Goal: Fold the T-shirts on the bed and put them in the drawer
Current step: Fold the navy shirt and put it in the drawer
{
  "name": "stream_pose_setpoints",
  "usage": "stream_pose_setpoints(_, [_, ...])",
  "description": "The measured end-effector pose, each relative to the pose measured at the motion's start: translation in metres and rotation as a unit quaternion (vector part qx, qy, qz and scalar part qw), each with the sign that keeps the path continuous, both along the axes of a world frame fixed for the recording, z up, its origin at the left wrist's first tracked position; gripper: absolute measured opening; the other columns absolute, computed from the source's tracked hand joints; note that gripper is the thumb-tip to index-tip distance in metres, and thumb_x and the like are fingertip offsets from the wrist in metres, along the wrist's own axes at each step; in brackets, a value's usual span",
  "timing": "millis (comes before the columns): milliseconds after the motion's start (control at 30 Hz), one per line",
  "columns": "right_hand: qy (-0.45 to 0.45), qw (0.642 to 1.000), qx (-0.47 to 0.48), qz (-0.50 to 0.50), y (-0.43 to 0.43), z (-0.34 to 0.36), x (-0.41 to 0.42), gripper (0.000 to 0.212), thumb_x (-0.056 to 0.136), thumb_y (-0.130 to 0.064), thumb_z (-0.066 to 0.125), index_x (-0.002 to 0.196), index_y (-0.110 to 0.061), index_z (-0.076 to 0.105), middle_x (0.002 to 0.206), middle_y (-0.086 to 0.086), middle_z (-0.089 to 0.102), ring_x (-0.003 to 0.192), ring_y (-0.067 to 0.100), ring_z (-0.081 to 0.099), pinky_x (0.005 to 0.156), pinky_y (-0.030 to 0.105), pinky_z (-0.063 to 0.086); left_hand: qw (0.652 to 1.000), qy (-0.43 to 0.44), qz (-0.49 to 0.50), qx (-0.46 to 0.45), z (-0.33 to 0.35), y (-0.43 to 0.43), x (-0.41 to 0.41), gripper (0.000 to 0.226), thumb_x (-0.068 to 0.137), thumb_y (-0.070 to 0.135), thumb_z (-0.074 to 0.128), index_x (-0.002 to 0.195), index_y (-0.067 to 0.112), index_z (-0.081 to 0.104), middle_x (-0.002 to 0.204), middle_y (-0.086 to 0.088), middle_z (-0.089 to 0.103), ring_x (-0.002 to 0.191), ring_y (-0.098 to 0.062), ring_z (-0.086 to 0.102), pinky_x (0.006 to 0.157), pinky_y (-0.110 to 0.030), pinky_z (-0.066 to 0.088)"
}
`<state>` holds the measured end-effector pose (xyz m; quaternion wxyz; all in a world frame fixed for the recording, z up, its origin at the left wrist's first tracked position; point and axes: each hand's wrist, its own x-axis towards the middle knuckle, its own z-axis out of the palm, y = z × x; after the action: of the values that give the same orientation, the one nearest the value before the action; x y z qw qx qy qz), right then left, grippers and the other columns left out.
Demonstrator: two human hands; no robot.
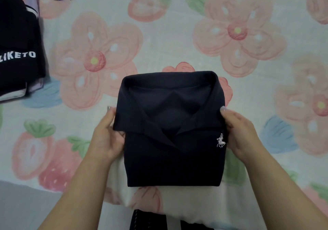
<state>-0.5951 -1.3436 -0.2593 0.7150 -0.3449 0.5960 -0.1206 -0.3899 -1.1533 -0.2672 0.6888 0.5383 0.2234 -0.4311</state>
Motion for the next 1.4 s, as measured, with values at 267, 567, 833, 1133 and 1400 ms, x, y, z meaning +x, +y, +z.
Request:
stream_pose_setpoints(267, [0.159,0.912,-0.321,0.199,-0.042,0.009,0.048,0.06,0.072,-0.044,0.07,0.126,-0.037,0.045,0.124,0.001,0.044,0.115,0.017,0.05,0.102,0.042,0.041,0.768,-0.472,-0.309,0.304,0.006,-0.062,0.05,0.071,0.066,0.051,0.07,0.13,0.034,0.045,0.128,-0.006,0.049,0.118,-0.021,0.048,0.099,-0.037,0.042])
stream_pose_setpoints(567, [0.168,0.755,-0.472,0.423,-0.057,0.047,0.054,0.004,0.086,-0.02,0.058,0.088,-0.022,0.061,0.077,-0.009,0.058,0.079,0.017,0.053,0.063,0.016,0.03,0.623,-0.581,-0.474,0.22,0.046,-0.066,0.05,0.021,0.08,0.006,0.066,0.094,0.02,0.069,0.087,0.006,0.069,0.09,-0.017,0.061,0.071,-0.015,0.037])
stream_pose_setpoints(833, [0.261,0.796,-0.369,0.403,-0.061,0.009,0.053,0.023,0.087,-0.036,0.058,0.082,-0.014,0.061,0.08,0.004,0.06,0.082,0.026,0.052,0.067,0.029,0.035,0.643,-0.514,-0.461,0.331,0.011,-0.071,0.057,0.019,0.087,0.027,0.06,0.081,0.01,0.059,0.07,-0.001,0.053,0.074,-0.022,0.047,0.063,-0.029,0.032])
stream_pose_setpoints(1133, [0.15,0.952,-0.193,0.186,-0.072,0.006,0.056,0.046,0.075,-0.058,0.062,0.082,-0.014,0.055,0.072,-0.004,0.055,0.071,0.019,0.055,0.068,0.028,0.043,0.869,-0.345,-0.236,0.266,0.003,-0.056,0.06,0.032,0.074,0.049,0.067,0.085,0.021,0.057,0.088,0.001,0.06,0.076,-0.014,0.057,0.066,-0.027,0.045])
stream_pose_setpoints(1400, [0.006,0.989,0.03,0.145,0.0,-0.004,0.002,0.041,0.071,-0.033,0.068,0.103,-0.009,0.065,0.103,0.01,0.072,0.09,0.022,0.07,0.07,0.03,0.057,0.965,-0.041,-0.203,0.16,-0.004,-0.009,-0.009,0.061,0.044,0.047,0.078,0.081,0.0,0.066,0.07,-0.007,0.073,0.06,-0.019,0.069,0.048,-0.021,0.051])
